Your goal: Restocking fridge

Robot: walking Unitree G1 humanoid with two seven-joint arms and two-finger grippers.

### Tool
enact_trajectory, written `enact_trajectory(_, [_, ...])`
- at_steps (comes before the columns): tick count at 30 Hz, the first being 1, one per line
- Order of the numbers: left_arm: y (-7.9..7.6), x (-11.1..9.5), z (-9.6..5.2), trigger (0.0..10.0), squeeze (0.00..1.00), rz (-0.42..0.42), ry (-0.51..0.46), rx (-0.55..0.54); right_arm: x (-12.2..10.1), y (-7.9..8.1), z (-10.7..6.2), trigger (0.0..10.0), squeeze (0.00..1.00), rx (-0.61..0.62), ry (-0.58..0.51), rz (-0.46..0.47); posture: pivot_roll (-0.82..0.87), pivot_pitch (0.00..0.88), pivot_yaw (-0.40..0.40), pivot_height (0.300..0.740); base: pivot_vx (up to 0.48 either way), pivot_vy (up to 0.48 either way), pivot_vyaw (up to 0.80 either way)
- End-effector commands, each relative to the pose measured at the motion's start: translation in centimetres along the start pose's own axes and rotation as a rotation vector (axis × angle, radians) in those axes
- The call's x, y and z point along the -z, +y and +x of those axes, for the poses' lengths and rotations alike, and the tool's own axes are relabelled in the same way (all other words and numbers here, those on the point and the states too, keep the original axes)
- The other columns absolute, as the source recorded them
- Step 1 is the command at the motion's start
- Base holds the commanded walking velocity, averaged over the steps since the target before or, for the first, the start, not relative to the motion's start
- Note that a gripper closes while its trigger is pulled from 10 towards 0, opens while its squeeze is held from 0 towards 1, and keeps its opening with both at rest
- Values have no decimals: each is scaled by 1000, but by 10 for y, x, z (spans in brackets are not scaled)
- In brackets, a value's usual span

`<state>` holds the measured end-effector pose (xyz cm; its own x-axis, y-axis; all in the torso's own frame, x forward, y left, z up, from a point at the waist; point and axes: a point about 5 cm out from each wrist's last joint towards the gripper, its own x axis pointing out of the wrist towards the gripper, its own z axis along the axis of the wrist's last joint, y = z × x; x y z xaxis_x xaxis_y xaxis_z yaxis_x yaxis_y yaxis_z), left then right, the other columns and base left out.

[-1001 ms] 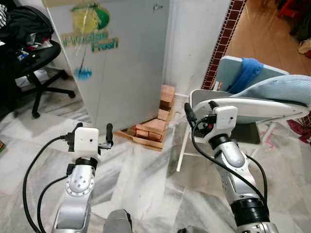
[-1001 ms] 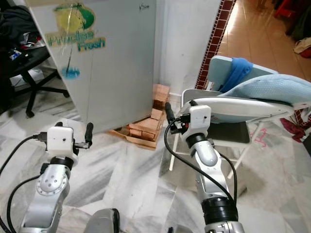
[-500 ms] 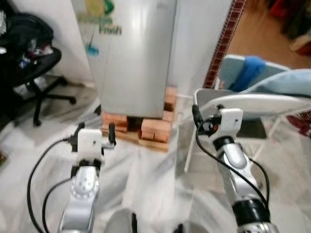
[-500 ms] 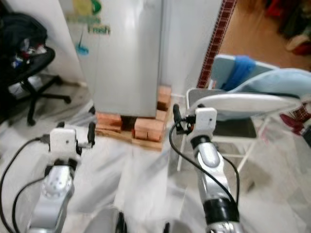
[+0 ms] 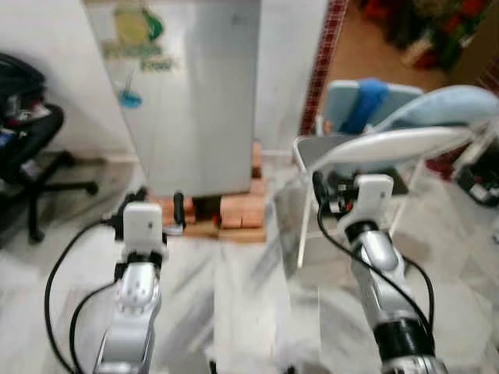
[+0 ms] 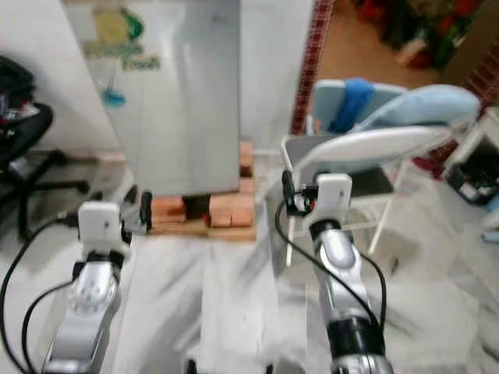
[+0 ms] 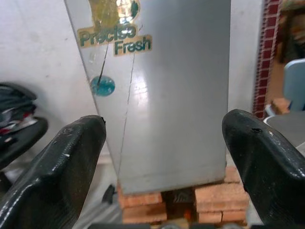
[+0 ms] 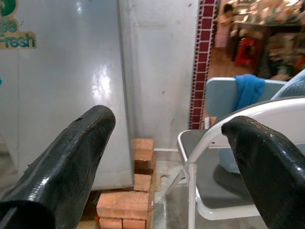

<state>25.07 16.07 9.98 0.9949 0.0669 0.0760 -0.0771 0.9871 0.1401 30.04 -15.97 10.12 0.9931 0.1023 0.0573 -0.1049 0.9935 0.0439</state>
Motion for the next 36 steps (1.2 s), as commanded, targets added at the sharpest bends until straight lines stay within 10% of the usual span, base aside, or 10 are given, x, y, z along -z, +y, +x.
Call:
enact_trajectory(1, [12,0,1,10000,0,8,-1,-44,-3,6,2,10000,0,-13,-14,5,103,45,-5,740,0,480,-800])
enact_trajectory(36, [13,6,2,10000,0,-106,27,-53,-7,5,10,10000,0,16,-24,20,103,46,1,740,0,480,-494])
